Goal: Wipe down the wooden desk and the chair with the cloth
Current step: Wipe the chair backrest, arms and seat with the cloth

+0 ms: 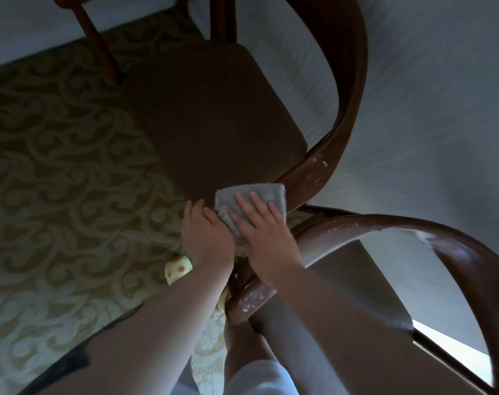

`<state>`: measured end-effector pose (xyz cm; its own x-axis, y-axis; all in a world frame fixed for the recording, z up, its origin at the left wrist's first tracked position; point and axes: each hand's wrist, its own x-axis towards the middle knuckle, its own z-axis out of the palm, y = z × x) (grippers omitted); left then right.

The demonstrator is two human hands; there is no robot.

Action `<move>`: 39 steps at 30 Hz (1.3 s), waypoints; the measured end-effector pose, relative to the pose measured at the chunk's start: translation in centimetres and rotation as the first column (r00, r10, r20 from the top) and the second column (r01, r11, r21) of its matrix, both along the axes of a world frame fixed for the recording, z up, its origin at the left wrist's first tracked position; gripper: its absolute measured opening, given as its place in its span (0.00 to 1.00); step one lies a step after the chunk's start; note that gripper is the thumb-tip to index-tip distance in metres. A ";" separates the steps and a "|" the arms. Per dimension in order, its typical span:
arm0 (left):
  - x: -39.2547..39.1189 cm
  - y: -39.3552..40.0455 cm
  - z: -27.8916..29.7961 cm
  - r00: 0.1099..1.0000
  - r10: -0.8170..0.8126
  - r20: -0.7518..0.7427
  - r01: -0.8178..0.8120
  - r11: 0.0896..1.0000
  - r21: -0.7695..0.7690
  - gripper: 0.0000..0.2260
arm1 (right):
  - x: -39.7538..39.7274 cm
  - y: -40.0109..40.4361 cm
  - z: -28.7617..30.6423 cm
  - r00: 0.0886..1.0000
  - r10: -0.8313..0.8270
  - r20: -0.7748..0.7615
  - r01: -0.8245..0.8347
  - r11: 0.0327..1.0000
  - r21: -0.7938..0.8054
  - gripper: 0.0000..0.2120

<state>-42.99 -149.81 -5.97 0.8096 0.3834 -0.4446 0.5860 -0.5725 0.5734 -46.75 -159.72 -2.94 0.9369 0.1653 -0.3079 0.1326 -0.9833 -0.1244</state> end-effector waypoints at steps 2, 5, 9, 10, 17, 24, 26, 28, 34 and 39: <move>0.0 -0.2 0.3 0.999 -0.048 -0.004 0.048 0.997 0.059 0.21 | 1.3 -3.0 0.0 0.987 -0.157 -0.031 0.157 0.988 -0.003 0.30; -0.4 -0.8 0.6 0.994 -0.096 -0.054 0.104 0.978 0.180 0.19 | -0.8 -2.9 0.0 0.914 -0.400 0.067 0.397 0.916 0.059 0.31; 0.1 -1.1 0.4 0.989 -0.067 -0.129 0.099 0.959 0.266 0.16 | -1.5 -1.0 -0.3 0.997 -0.073 0.038 0.070 0.993 0.092 0.31; 0.3 -1.4 0.4 0.986 -0.082 -0.146 0.121 0.953 0.279 0.15 | -0.4 -2.2 -0.6 1.000 0.028 -0.002 -0.028 0.998 0.060 0.32; 3.4 -6.2 0.5 0.936 -0.299 -0.186 0.337 0.913 0.231 0.14 | -0.3 -5.2 -0.5 0.957 -0.272 0.098 0.262 0.959 0.103 0.30; 3.3 -6.9 1.1 0.943 -0.267 -0.198 0.309 0.925 0.221 0.15 | 1.4 -9.5 -1.3 0.997 -0.032 0.066 0.030 0.999 0.032 0.29; 3.4 -7.1 1.1 0.935 -0.276 -0.223 0.326 0.917 0.229 0.17 | 1.5 -9.0 -1.0 0.965 -0.224 0.135 0.218 0.974 0.061 0.27; 3.2 -6.9 1.0 0.926 -0.294 -0.237 0.348 0.908 0.233 0.17 | 0.1 -5.6 -1.0 0.899 -0.416 0.136 0.400 0.907 0.129 0.28; 3.7 -7.0 1.7 0.897 -0.295 -0.330 0.370 0.908 0.196 0.16 | 3.1 -11.1 -1.3 0.994 0.013 0.105 -0.015 1.000 0.011 0.28; 3.7 -7.0 1.7 0.890 -0.302 -0.341 0.384 0.900 0.205 0.15 | 0.3 -7.3 -1.1 0.897 -0.401 0.187 0.370 0.912 0.178 0.30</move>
